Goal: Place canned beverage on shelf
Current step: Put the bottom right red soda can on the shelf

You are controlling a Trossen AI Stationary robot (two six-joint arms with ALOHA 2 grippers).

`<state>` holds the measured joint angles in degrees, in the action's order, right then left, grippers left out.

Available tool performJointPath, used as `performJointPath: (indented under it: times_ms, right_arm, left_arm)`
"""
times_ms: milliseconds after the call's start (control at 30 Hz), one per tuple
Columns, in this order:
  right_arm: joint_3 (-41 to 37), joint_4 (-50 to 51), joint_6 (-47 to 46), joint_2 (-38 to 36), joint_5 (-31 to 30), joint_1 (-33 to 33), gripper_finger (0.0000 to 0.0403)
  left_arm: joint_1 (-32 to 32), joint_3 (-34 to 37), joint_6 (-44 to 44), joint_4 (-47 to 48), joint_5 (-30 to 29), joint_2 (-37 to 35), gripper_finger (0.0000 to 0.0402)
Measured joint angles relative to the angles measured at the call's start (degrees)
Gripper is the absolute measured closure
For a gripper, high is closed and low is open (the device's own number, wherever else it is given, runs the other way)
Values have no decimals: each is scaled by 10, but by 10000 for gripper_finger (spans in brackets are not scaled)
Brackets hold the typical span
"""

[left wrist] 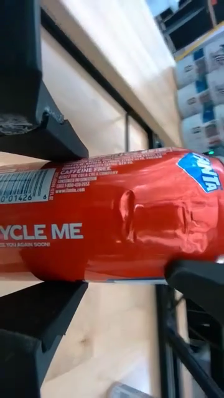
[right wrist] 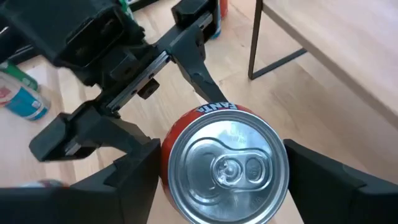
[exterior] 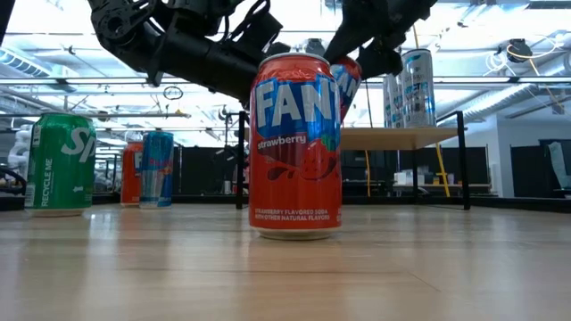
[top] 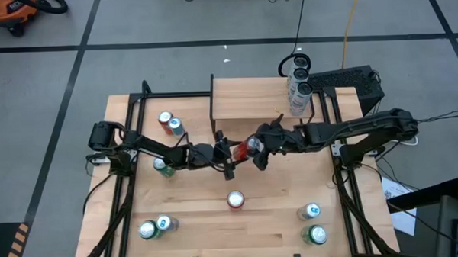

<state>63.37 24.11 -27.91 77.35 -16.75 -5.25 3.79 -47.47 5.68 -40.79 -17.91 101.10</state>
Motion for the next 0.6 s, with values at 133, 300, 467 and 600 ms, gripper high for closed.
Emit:
performJointPath:
  times_ms: [133, 300, 467, 600]
  right_arm:
    - [0, 35, 26, -41, 6, -4, 93]
    - [-1, 44, 70, -117, 2, -16, 88]
    - [-1, 54, 122, -160, 39, -20, 89]
    - [-1, 26, 159, -152, 82, -20, 90]
  left_arm:
    - [1, -1, -7, -17, 13, 0, 142]
    - [-2, 0, -8, -54, 25, 1, 142]
    - [-16, 0, -3, -111, 125, 0, 142]
    - [-28, 0, -3, -165, 207, -1, 142]
